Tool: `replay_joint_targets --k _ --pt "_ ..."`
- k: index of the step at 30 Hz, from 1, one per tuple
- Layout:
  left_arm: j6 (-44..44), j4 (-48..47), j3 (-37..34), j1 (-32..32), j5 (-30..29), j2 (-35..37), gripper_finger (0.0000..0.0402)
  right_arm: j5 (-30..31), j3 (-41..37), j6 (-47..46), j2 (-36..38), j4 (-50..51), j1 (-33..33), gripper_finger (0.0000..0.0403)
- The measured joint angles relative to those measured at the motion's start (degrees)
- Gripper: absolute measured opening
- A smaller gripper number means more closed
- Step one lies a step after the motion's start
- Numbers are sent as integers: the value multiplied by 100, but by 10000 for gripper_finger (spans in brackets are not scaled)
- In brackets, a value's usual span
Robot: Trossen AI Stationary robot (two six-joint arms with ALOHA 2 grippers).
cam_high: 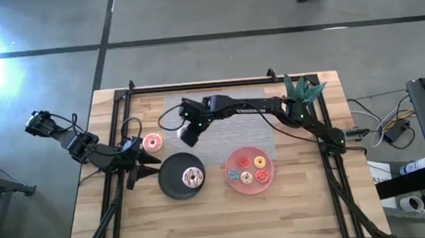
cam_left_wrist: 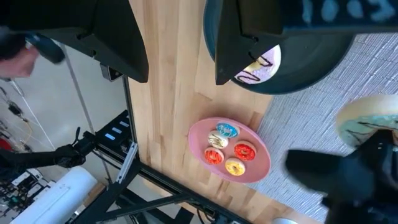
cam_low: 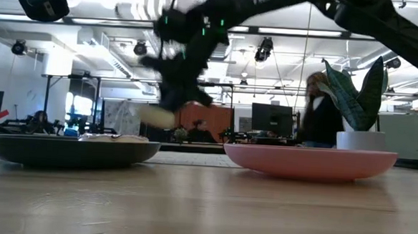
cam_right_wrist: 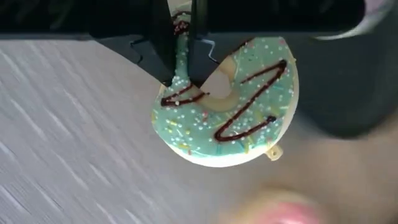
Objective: Pick & Place donuts
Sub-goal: Put the big light green donut on the black plate
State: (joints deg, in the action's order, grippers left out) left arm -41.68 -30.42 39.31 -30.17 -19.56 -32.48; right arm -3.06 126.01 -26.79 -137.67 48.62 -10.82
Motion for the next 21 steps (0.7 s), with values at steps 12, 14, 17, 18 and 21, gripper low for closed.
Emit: replay_joint_targets --k 12,14,17,18,21 --pt "346 -458 470 2 -305 337 160 -147 -174 -695 -19 -1479 941 25" --pt "340 -464 462 4 -307 358 160 -27 -305 -751 -19 -1682 980 35" --pt "254 -576 457 4 -308 343 160 93 -497 -953 -19 -1770 1013 60" --pt "241 -572 457 1 -314 340 160 90 -589 -996 -19 -1808 1014 70" --pt "231 -582 455 0 -318 305 160 105 -852 -1036 -25 -1880 1018 98"
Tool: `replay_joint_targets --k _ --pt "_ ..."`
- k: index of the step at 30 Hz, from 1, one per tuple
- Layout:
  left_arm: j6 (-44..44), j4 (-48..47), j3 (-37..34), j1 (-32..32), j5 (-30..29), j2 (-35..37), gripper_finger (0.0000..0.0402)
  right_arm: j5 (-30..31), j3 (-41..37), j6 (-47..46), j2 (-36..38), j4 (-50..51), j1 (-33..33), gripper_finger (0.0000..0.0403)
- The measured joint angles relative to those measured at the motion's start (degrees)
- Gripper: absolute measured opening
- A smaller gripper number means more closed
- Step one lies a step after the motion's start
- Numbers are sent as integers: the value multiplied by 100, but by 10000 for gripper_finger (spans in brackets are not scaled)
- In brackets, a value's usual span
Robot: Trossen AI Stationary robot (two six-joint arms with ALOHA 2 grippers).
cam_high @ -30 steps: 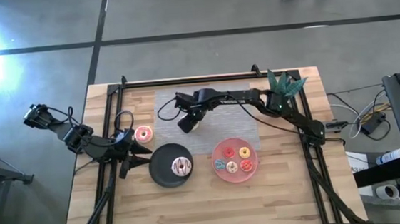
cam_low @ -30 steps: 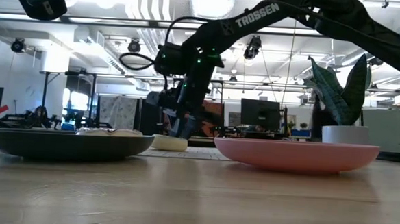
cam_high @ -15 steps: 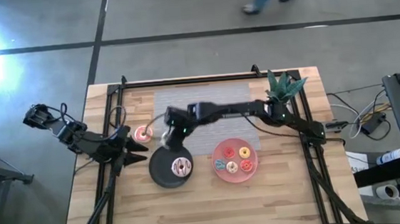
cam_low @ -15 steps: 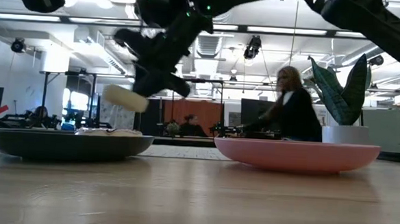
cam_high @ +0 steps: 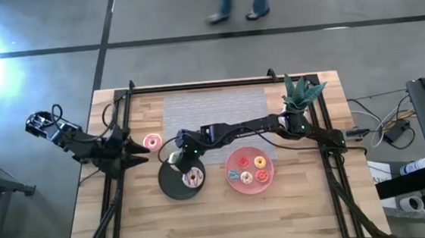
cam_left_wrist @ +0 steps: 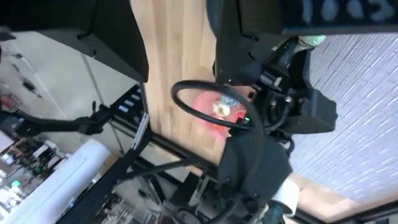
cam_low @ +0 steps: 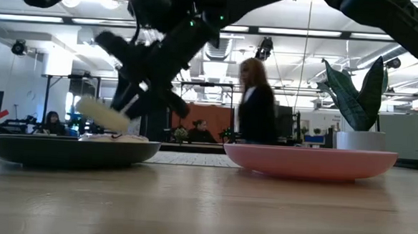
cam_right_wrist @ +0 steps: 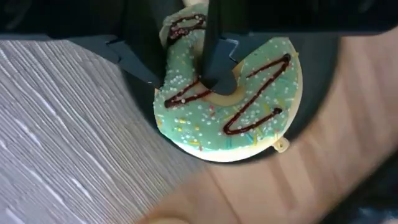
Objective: Pick & Place donuts
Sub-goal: Put the big light green donut on the black plate, then put the big pink donut on the black plate
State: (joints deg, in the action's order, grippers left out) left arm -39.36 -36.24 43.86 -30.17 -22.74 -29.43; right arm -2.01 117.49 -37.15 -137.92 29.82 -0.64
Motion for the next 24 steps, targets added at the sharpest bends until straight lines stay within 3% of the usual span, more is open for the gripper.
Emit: replay_joint_targets --k 10,18,21,24 --pt "-617 -13 -182 1 15 -8 160 25 -181 41 -5 -192 35 170" --pt "-1086 -34 -398 4 49 -76 160 93 -62 375 212 63 31 194" --pt "-1365 -169 -402 14 -339 -103 160 366 7 506 490 440 28 194" --pt "-2034 -942 -402 129 -1011 -113 160 781 13 652 728 925 -7 194"
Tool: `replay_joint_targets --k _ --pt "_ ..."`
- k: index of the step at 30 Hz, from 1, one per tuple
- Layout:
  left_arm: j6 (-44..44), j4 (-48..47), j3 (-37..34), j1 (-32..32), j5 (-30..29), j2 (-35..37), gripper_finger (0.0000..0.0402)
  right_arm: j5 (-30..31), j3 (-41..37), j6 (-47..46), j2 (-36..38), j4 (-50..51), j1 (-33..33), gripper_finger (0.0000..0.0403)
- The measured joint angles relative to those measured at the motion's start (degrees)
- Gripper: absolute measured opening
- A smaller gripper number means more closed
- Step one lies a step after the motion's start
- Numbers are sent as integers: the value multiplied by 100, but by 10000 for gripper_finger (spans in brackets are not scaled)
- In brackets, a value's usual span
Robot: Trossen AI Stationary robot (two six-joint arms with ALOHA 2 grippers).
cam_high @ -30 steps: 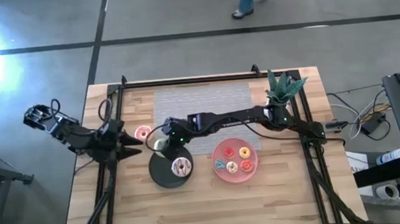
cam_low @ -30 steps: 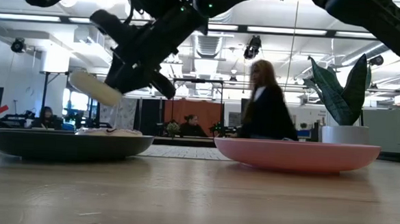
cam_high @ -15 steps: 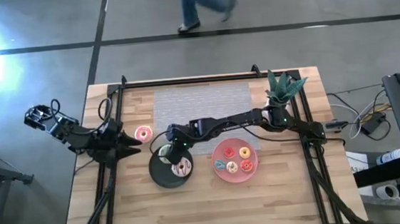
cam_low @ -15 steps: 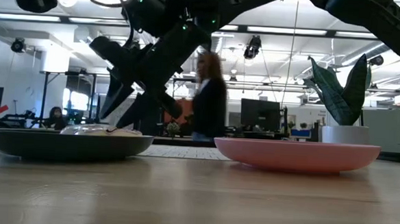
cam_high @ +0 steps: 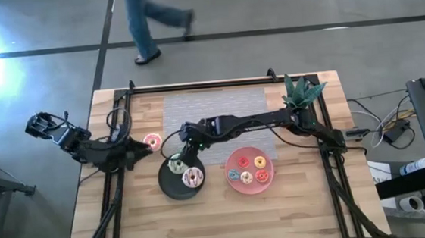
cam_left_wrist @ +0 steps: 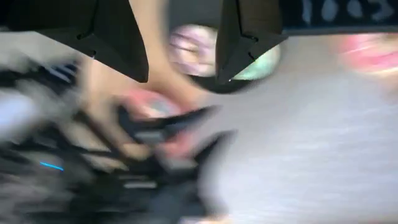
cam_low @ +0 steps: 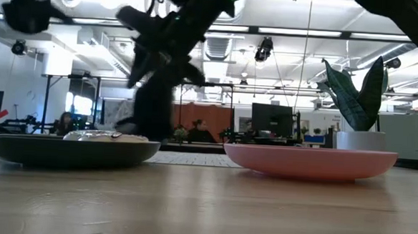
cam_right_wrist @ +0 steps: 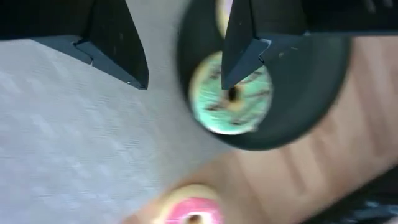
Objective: Pick & Place donuts
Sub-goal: Put the big pink donut on the black plate
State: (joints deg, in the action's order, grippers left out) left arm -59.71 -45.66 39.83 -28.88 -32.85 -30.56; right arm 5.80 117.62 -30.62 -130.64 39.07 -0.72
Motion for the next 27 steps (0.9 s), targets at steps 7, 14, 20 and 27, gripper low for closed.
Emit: replay_joint_targets --k 7,14,20,27 --pt "-314 -1849 -34 1506 10 -291 160 178 -2 67 359 424 -175 194" --pt "2165 -1125 -326 3911 1490 -854 160 175 -6 65 370 408 -262 194" --pt "3416 -825 -347 5957 3147 -1476 160 168 -6 65 370 424 -249 194" --pt "4004 -859 -241 6978 3535 -2283 160 168 -6 66 370 445 -229 194"
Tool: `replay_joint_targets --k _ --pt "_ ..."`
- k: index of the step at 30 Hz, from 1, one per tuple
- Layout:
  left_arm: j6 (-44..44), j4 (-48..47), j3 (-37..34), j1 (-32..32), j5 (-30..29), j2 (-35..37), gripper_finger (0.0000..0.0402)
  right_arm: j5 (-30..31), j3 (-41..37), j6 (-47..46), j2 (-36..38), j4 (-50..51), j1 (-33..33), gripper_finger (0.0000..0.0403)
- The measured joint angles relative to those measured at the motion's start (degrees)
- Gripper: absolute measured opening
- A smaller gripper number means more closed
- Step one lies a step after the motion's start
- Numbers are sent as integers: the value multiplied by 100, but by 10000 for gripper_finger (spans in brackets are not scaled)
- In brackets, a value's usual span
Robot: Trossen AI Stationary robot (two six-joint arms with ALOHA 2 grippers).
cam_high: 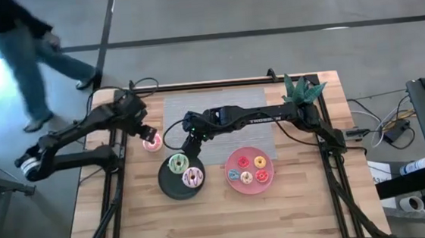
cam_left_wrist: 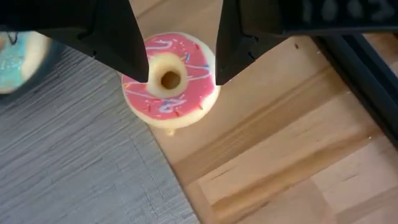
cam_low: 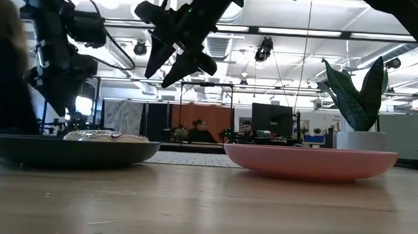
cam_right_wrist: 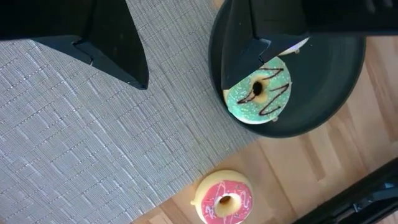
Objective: Pick & Place donuts
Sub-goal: Put the big pink donut on the black plate
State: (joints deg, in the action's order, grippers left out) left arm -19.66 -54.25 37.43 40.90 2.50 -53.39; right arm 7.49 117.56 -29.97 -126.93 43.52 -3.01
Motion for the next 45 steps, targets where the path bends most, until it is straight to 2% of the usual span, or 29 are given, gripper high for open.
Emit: replay_joint_targets --k 14,22,26,34,40,43,45 --pt "138 154 31 -1 48 -1945 160 2 -2 177 0 -2 -13 194" --pt "156 625 46 -1 201 -2409 159 0 -4 350 0 9 -37 194" --pt "156 670 50 -8 283 -2501 136 0 -4 457 0 39 -46 194" --pt "118 672 50 -12 315 -2308 14 -7 -4 799 53 73 -50 193" --pt "-421 343 298 -186 552 -1516 3 -16 -6 816 292 165 -118 193" --pt "-803 102 492 -680 569 -862 2 -2 -7 816 435 299 -154 191" --pt "-1107 84 558 -1251 566 -443 2 -1 -7 817 514 356 -177 188"
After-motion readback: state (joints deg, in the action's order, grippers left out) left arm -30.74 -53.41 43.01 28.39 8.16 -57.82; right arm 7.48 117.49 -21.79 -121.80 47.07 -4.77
